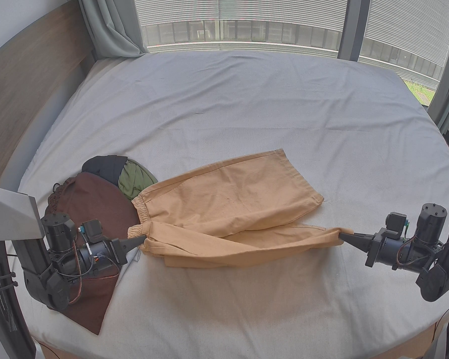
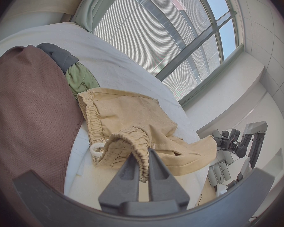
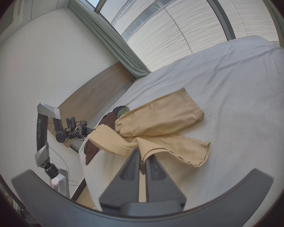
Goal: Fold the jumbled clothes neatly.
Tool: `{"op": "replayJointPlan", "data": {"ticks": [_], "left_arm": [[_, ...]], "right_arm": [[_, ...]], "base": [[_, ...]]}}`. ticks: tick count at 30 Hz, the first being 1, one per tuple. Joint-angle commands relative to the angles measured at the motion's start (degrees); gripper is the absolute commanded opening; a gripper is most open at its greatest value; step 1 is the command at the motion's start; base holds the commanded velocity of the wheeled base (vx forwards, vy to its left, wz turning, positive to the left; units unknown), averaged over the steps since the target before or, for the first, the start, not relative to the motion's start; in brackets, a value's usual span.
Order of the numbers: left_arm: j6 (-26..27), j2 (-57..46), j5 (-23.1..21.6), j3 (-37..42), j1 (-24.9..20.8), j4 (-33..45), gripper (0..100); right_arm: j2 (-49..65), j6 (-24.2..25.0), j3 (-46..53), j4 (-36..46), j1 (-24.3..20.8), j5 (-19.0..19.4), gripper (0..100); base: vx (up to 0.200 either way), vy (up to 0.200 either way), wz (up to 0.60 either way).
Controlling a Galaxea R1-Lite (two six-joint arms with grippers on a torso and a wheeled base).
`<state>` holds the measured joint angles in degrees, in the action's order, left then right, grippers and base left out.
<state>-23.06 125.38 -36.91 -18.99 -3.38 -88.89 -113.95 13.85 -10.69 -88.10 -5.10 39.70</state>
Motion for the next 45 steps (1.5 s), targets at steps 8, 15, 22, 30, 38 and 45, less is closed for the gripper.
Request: {"op": "replayJointPlan", "data": {"ticks": [8,15,22,30,38,45], "left_arm": [[-0.5,-0.1,0.6,-1.0,0.0,-0.1,0],[-0.8,-0.3,0.6,-1.7,0.3,-0.1,0],[-2.7,-1.1,0.7,-1.9,0.3,0.0,0],[-3.2,-0.8,2.9,-3.4,0.2,0.0,0],[-7.0,-0.6,5.2,-4.9,-0.5,0.0,0],[-8.0,-0.3,6.8,-5.8,-0.9,0.0,0]], "right_arm": [[0.2,1.7,-3.7,-0.1,-0.4,-1.2,0],[0.5,3.8,-6.4,-0.1,-1.0,-1.4,0],[0.3,3.9,-8.6,-0.1,-1.1,-1.5,0],[0.0,5.7,-11.6,-0.1,-3.1,-4.6,0],[-2.4,6.9,-16.1,-0.1,-3.1,-4.5,0],[-5.2,7.9,-24.1,0.1,-2.6,-4.3,0]], "base": [[0.000,0.000,0.00],[0.000,0.000,0.00],[0.000,0.000,0.00],[0.000,0.000,0.00],[0.000,0.000,0.00],[0.000,0.000,0.00]]}}
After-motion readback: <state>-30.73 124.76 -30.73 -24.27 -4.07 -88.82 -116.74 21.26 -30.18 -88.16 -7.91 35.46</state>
